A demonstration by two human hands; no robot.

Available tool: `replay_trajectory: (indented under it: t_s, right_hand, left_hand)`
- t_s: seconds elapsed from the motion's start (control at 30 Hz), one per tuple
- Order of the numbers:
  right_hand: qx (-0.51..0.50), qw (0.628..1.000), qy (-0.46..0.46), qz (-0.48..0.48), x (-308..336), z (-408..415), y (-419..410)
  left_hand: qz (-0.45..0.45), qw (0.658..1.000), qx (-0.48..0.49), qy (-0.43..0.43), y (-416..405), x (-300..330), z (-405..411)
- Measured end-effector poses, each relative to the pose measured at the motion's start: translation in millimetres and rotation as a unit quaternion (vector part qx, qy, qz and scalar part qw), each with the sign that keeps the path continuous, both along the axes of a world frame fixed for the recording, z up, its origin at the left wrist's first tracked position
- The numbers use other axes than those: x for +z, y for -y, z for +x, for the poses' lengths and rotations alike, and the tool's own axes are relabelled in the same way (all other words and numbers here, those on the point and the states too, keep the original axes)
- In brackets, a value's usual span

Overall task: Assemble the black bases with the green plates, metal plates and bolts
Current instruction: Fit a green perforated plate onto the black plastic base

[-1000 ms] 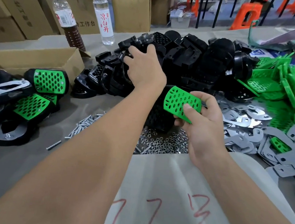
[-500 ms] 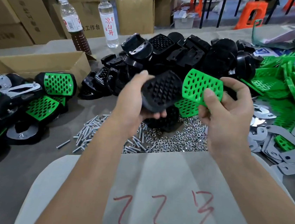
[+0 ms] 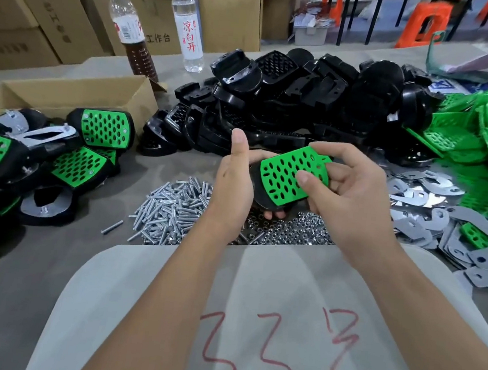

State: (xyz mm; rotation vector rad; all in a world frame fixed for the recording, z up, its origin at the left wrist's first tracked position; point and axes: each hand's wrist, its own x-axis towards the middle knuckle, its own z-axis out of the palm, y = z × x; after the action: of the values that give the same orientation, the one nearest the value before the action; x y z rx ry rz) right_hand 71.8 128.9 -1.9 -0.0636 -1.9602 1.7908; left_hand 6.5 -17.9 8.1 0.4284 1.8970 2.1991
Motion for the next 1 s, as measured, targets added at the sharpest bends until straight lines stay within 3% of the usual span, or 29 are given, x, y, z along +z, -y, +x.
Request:
replay_trajectory:
  t_s: [0.33, 0.53, 0.63, 0.77, 0.83, 0.9, 1.0]
  right_hand:
    - [-0.035, 0.998, 0.049, 0.010, -4.3, -3.3, -4.0]
    - [-0.070, 0.983, 0.123, 0.115, 4.1, -1.9, -8.8]
    - [-0.099, 0.975, 0.151, 0.132, 9.0, 1.8, -7.7]
    - [-0.177, 0.946, 0.145, 0.229, 9.8, 4.5, -18.1]
    - [-0.147, 0.962, 0.154, 0.171, 9.1, 5.3, -21.4]
    - [-0.036, 0.984, 0.165, 0.051, 11.5, 6.7, -24.0]
    - [0.088, 0.986, 0.131, -0.056, 13.7, 7.6, -27.3]
  left_hand:
    - [-0.008, 0.999, -0.034, -0.037, 1.6, -6.4, 0.7]
    - [-0.062, 0.994, -0.021, -0.086, 2.2, -10.8, 1.9]
    - [-0.076, 0.994, -0.011, -0.082, 2.3, -10.3, 1.6]
    - [-0.064, 0.996, -0.023, -0.063, 5.4, -8.3, 1.7]
    - [-0.047, 0.997, -0.043, -0.049, 7.6, -8.5, 0.0]
    - [-0.017, 0.996, -0.076, -0.034, 9.9, -8.9, -1.2]
    - [0.011, 0.994, -0.101, -0.032, 5.9, -8.3, 1.2]
